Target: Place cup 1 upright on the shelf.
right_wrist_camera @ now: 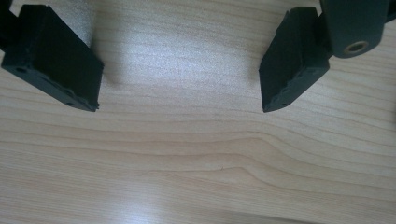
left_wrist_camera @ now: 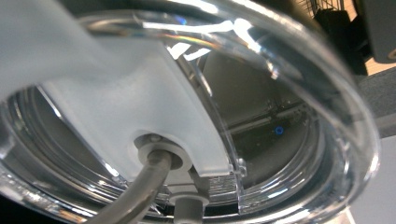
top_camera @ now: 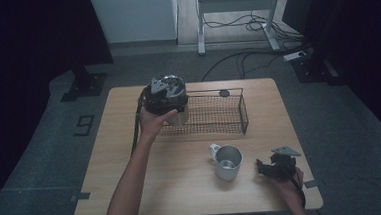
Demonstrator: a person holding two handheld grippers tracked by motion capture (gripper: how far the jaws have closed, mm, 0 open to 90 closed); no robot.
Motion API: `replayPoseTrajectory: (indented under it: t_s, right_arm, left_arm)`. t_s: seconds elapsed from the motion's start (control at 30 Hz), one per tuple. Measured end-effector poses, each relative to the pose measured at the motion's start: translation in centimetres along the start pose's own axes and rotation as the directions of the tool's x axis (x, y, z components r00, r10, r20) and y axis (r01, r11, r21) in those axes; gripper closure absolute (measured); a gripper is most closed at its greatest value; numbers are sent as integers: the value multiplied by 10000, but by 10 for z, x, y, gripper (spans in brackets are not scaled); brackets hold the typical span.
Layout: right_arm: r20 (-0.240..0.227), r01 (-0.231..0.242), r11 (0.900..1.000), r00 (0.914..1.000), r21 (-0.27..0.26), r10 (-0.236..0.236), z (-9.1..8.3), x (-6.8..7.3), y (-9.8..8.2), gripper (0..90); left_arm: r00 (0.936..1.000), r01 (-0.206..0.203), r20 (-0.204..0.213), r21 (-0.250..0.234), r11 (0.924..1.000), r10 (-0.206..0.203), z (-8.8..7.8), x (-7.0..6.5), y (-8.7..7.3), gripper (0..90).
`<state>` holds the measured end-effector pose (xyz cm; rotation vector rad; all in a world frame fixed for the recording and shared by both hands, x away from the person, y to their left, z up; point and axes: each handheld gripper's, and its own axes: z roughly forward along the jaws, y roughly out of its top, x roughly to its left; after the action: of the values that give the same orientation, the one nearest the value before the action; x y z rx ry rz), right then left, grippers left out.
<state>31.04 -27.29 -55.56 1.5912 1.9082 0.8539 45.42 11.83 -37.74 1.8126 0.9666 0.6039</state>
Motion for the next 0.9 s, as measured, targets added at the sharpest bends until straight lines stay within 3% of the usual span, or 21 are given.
replayPoseTrajectory:
  t_s: [0.9]
  right_arm:
    - [17, 15, 10000, 10000, -13, -15, 0, 0, 0, 134]
  left_arm:
    - [9998, 152, -100, 415, 9990, -148, 35, 15, 1, 37]
